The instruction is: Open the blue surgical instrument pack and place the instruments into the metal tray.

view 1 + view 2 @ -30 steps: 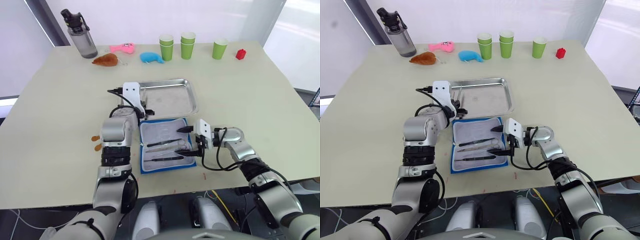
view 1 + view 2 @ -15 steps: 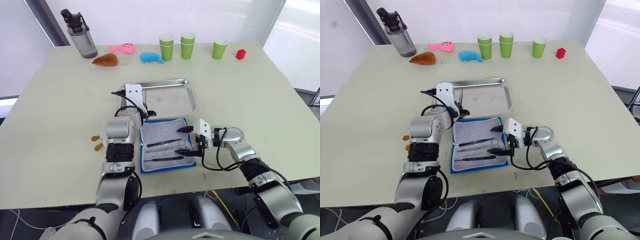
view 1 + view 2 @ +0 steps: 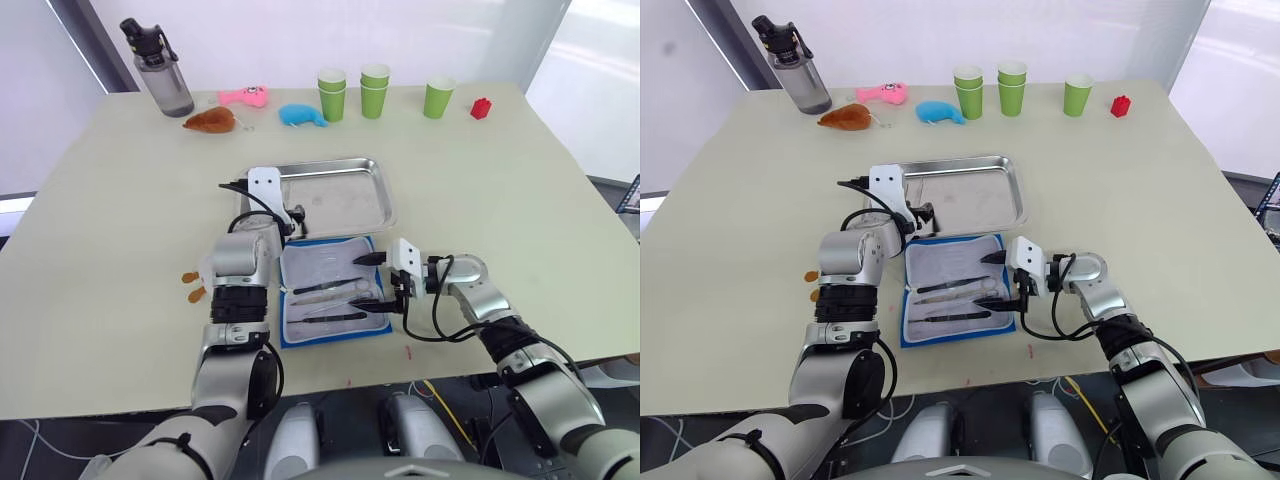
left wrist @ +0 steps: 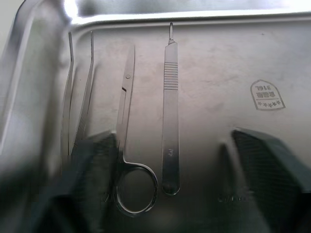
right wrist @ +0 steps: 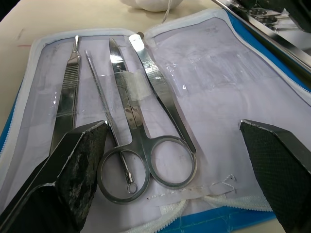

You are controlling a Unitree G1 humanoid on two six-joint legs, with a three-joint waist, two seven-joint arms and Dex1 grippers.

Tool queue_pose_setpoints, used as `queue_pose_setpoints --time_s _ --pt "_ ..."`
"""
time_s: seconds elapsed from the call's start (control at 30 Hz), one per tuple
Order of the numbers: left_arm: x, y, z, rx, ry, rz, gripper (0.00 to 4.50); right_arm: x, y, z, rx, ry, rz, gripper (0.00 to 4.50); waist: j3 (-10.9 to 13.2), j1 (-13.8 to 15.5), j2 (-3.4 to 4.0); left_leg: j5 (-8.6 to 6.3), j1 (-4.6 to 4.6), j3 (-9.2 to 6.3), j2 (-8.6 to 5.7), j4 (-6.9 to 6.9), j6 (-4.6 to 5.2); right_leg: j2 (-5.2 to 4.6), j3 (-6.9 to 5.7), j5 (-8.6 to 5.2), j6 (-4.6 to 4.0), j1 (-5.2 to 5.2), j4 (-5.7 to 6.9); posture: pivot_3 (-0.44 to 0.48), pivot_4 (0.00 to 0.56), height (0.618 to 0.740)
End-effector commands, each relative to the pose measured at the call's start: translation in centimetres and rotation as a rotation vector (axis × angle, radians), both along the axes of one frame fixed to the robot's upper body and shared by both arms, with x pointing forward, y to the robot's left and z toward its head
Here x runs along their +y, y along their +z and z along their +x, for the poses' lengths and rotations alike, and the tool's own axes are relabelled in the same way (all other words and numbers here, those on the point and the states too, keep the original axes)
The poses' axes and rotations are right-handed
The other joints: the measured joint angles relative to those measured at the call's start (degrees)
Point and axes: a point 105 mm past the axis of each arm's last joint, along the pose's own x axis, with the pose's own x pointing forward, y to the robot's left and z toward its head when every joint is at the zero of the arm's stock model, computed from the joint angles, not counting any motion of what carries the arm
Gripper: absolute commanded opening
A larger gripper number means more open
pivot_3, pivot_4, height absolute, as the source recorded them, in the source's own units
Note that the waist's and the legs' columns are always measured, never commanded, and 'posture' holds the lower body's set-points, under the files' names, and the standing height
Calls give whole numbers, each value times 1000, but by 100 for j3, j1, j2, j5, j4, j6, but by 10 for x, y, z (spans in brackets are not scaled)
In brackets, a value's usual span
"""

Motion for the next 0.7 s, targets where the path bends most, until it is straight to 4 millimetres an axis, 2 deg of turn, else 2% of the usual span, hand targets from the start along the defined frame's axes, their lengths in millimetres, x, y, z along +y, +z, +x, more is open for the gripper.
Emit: queue_pose_setpoints --time_s 0.03,0.2,0.33,0.4,0.5,0.7 --pt "0 32 6 -116 1 18 4464 -7 -47 -16 136 -17 -128 4500 0 -2 0 0 0 0 0 0 0 0 0 0 0 0 0 0 150 734" --pt "-9 47 8 -191 -54 4 4464 -6 -47 -16 135 -17 -127 4500 0 -8 0 0 0 0 0 -1 -1 0 -1 0 0 0 -1 0 150 734" --pt "-34 60 5 -290 -247 5 4464 -6 -47 -16 135 -17 -126 4500 0 -17 0 2 0 1 -1 -4 -4 1 0 0 0 0 -1 0 150 734" --pt "-42 60 0 -313 -326 16 4464 -6 -47 -16 136 -18 -126 4500 0 -22 0 4 0 0 0 -6 -10 1 -1 0 0 0 -2 0 150 734" --pt "-55 64 -11 -361 -465 -56 4464 -6 -47 -16 137 -19 -126 4500 0 -30 1 6 2 1 0 -9 -14 0 1 0 0 0 -2 0 150 734" --pt "-61 65 -33 -403 -726 -60 4464 -7 -47 -16 139 -18 -128 4500 1 -59 2 7 1 1 0 -9 -14 3 -3 -1 -1 0 -2 0 150 734"
